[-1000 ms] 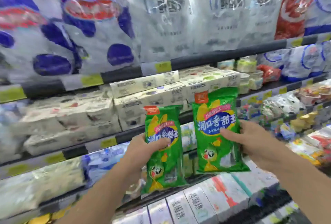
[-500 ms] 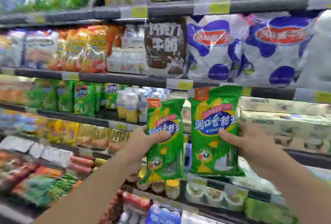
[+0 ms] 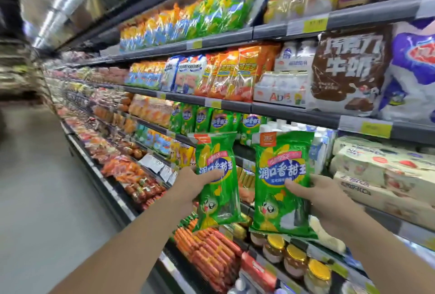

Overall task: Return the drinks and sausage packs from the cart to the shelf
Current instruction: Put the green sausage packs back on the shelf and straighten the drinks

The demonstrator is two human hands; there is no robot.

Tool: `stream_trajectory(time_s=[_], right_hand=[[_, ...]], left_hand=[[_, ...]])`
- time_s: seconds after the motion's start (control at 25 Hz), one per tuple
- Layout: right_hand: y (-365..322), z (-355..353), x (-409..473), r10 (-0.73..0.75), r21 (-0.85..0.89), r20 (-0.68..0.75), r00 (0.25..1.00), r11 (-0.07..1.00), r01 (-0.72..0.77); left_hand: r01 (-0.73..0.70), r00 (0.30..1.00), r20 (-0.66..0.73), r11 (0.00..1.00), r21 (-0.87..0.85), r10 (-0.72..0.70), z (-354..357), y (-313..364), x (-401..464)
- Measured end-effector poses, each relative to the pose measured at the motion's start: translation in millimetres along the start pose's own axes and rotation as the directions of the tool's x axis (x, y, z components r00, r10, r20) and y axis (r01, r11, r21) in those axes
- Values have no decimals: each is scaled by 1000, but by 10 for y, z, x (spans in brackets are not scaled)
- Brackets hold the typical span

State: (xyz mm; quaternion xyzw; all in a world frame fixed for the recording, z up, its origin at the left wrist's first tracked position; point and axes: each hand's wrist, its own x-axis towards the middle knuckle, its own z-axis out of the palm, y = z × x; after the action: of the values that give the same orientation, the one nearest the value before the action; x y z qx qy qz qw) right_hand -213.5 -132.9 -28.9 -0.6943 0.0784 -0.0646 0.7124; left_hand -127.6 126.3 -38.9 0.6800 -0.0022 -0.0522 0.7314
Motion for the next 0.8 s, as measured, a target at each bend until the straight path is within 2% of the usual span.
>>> stream_trajectory(time_s=[0.2,0.36,0.6,0.8], right_hand=[[50,355,433,0,-2,6,1000,1000,0],[88,533,830,14,-27,-87,996,1000,-16],[67,670,1196,48,-22,-268,962,998,-56],[137,603,1226,70,-4,-350,934,997,-76]], left_hand=[[-40,999,28,999,19,40,-140,8,705],[-4,993,118,999,46,-1,-53,9,1540],[-75,961,274,981,177,24,353,137,2833],[-79,934,355,994,80,46,798,227,3365]])
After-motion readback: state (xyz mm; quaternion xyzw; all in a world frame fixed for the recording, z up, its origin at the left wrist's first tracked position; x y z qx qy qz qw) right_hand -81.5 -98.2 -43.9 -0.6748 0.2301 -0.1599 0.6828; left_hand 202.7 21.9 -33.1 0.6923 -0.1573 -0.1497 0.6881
